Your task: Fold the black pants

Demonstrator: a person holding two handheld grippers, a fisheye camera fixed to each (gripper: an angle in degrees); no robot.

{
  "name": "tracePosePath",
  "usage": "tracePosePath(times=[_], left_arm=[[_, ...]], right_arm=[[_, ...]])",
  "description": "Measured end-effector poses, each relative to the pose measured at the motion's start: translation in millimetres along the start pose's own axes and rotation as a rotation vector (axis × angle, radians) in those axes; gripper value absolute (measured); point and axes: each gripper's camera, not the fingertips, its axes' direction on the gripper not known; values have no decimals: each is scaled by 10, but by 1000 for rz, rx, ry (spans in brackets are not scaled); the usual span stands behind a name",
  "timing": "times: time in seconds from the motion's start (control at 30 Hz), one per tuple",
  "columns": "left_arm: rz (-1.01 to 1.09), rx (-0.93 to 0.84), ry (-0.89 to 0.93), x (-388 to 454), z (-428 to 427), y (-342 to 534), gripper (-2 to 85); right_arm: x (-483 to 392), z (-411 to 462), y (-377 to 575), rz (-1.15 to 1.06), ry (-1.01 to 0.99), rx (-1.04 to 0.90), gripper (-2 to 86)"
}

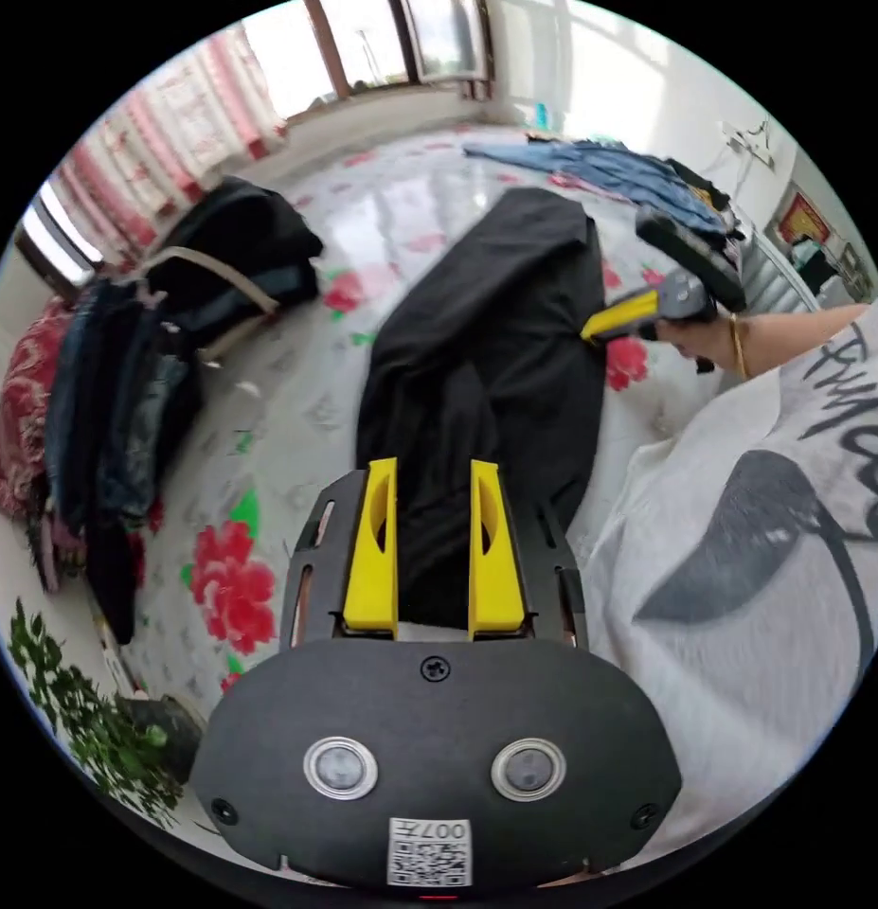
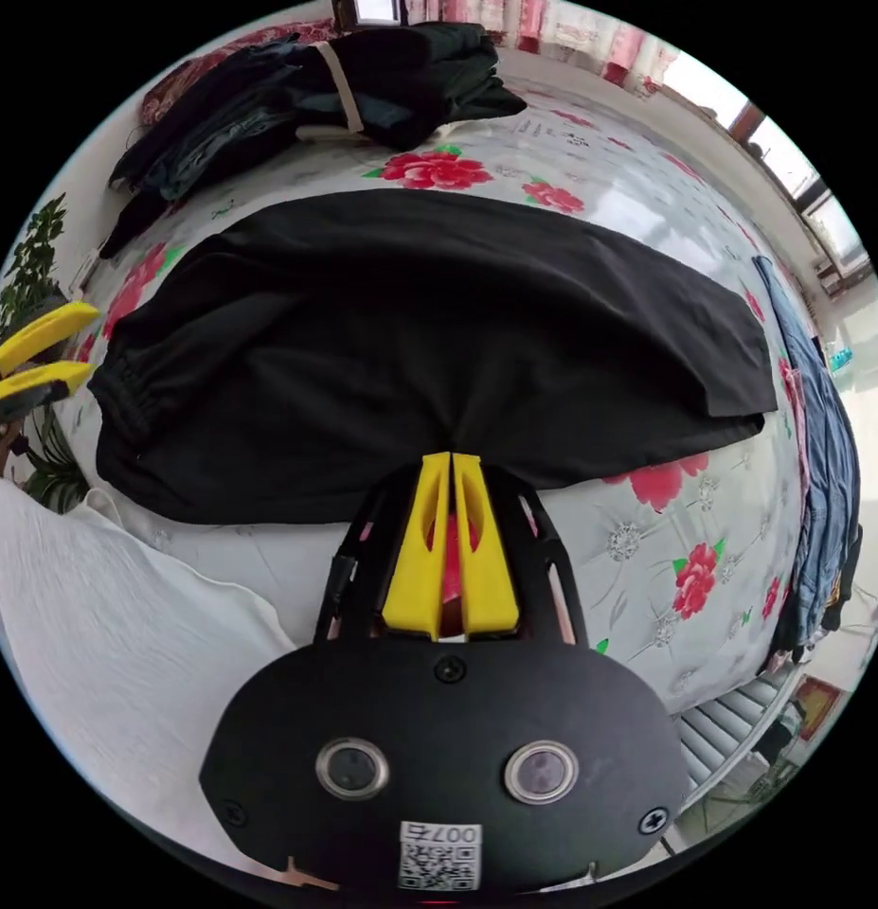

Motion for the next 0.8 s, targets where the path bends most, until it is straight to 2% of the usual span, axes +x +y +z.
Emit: tracePosePath(times=[0.03, 0.1, 0.17, 0.3, 0.37, 0.47, 0.53, 0.63, 0.8], left_arm=[[-10, -107, -35, 87, 253, -81, 84], [-14, -176, -84, 168, 545, -63, 55], [35, -94, -105, 200, 516, 88, 34], [29, -79, -34, 8, 492, 391, 4], [-3, -104, 23, -127, 473, 453, 0], [-71, -76, 121, -370, 359, 597, -2], [-150, 10, 232, -592, 222, 759, -4], [-236, 151, 354, -877, -22, 962, -4], [-465, 389, 413, -1326, -489, 1401, -5]], right_arm=[[-61, -4, 21, -41, 21, -30, 5], [-133, -20, 160, -77, -3, -63, 2], [-168, -68, 438, -83, -77, -59, 0], [-297, -211, 1048, -146, -272, -68, 1], [-190, -312, 1180, -56, -322, -40, 4], [395, -603, 1279, 234, -322, 126, 16], [1046, -771, 1353, 486, -338, 299, 36], [1821, -754, 1321, 722, -349, 390, 63], [2627, -673, 1029, 891, -227, 449, 90]])
